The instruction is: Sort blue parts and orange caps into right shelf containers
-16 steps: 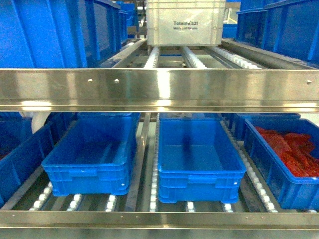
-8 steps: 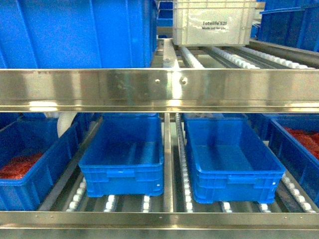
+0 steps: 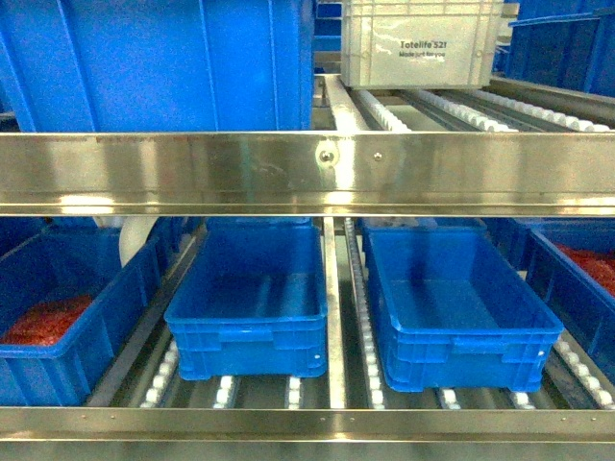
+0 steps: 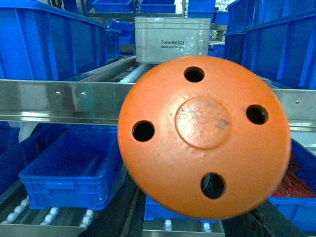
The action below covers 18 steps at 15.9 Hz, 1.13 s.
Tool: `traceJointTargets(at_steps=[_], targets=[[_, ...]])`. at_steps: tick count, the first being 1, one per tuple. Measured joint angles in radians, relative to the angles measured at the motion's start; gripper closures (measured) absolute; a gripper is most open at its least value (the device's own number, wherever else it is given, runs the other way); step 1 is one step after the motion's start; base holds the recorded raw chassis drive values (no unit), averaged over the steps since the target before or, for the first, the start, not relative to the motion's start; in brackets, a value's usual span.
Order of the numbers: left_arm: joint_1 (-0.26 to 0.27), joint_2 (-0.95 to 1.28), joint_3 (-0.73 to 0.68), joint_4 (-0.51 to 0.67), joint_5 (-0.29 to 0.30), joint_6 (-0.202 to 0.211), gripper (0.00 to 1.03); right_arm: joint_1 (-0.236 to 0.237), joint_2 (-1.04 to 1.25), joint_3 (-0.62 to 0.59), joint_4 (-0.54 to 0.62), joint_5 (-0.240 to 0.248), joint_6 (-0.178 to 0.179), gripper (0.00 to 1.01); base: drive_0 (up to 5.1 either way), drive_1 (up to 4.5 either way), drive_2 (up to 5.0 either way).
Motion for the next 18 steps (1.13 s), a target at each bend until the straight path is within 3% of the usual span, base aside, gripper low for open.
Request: traceJointTargets(at_steps=[18], targets=[[0.0, 0.0, 0.0, 0.0, 0.0, 0.0, 0.6, 0.0, 0.0, 0.0, 0.0, 0.003, 0.007, 0.63, 0.0, 0.0, 0.0]])
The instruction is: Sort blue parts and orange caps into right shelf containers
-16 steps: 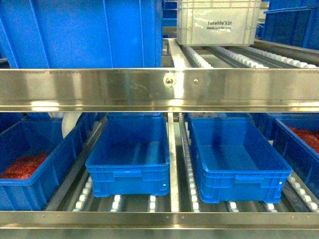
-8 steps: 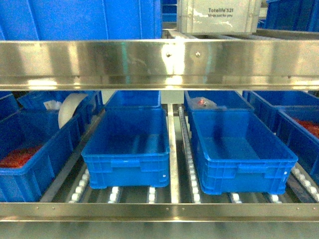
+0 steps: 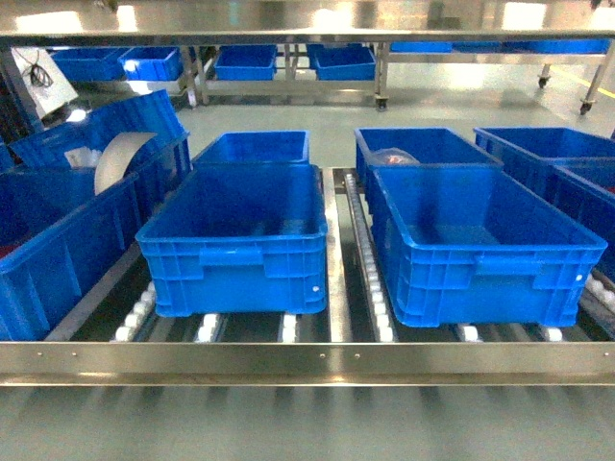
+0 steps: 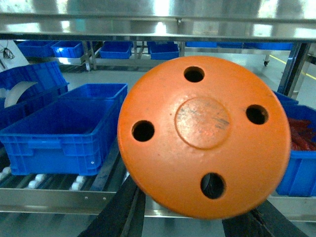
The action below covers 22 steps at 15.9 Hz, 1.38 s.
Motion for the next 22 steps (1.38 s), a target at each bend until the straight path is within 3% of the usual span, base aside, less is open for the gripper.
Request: traceJointTargets(at_steps=[22], targets=[[0.0, 0.0, 0.0, 0.0, 0.0, 0.0, 0.6, 0.0, 0.0, 0.0, 0.0, 0.0, 0.0, 0.63, 0.0, 0.0, 0.0]])
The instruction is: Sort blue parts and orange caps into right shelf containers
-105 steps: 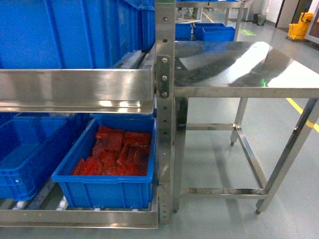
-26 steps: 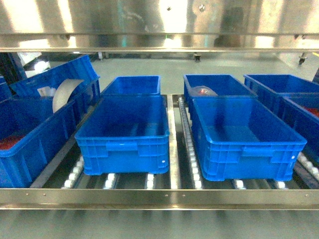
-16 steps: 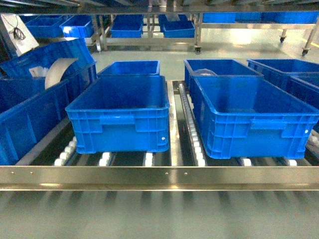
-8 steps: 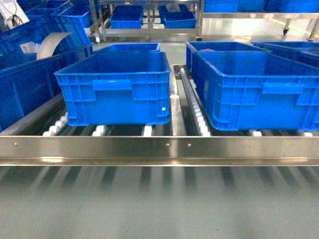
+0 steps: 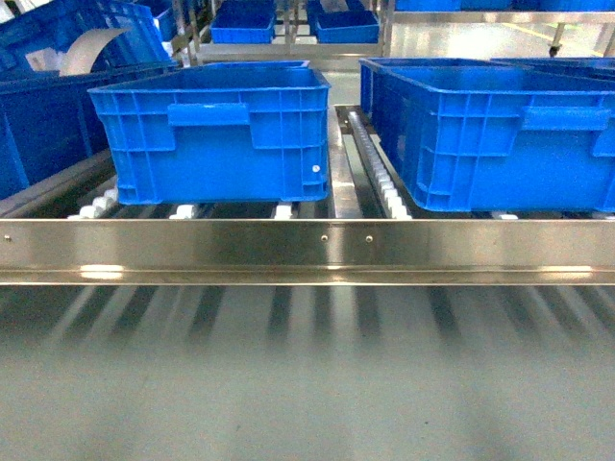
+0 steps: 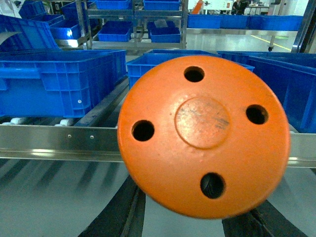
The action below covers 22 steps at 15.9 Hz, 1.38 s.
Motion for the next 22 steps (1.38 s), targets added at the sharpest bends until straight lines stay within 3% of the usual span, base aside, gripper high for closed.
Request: traceJointTargets(at_steps=[5, 22], targets=[[0.0, 0.0, 0.0, 0.0, 0.0, 0.0, 0.6, 0.0, 0.0, 0.0, 0.0, 0.0, 0.0, 0.63, 0.0, 0.0, 0.0], [0.0, 0.0, 0.0, 0.006, 0.0, 0.0, 0.6, 0.0, 0.0, 0.0, -0.002, 0.0, 0.0, 0.63, 0.0, 4.13, -4.0]])
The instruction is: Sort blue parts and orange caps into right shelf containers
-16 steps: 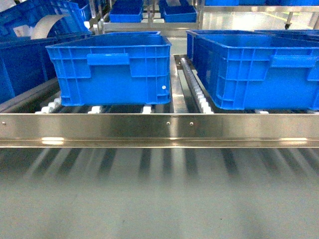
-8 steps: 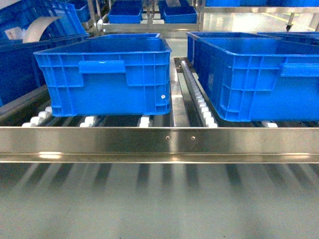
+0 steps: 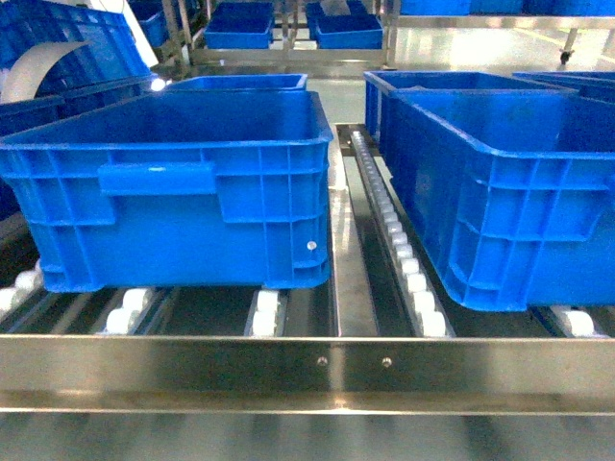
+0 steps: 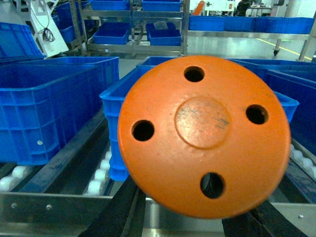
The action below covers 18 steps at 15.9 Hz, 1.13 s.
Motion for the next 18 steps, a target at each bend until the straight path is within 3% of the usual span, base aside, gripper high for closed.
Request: traceJointTargets(at_steps=[3, 18], targets=[[0.0, 0.0, 0.0, -0.006, 0.0, 0.0, 0.6, 0.0, 0.0, 0.0, -0.001, 0.0, 0.0, 0.63, 0.0, 3.45, -3.5], [0.0, 0.0, 0.0, -0.005, 0.0, 0.0, 0.6, 0.0, 0.0, 0.0, 0.002, 0.0, 0.0, 0.63, 0.0, 0.0, 0.0]])
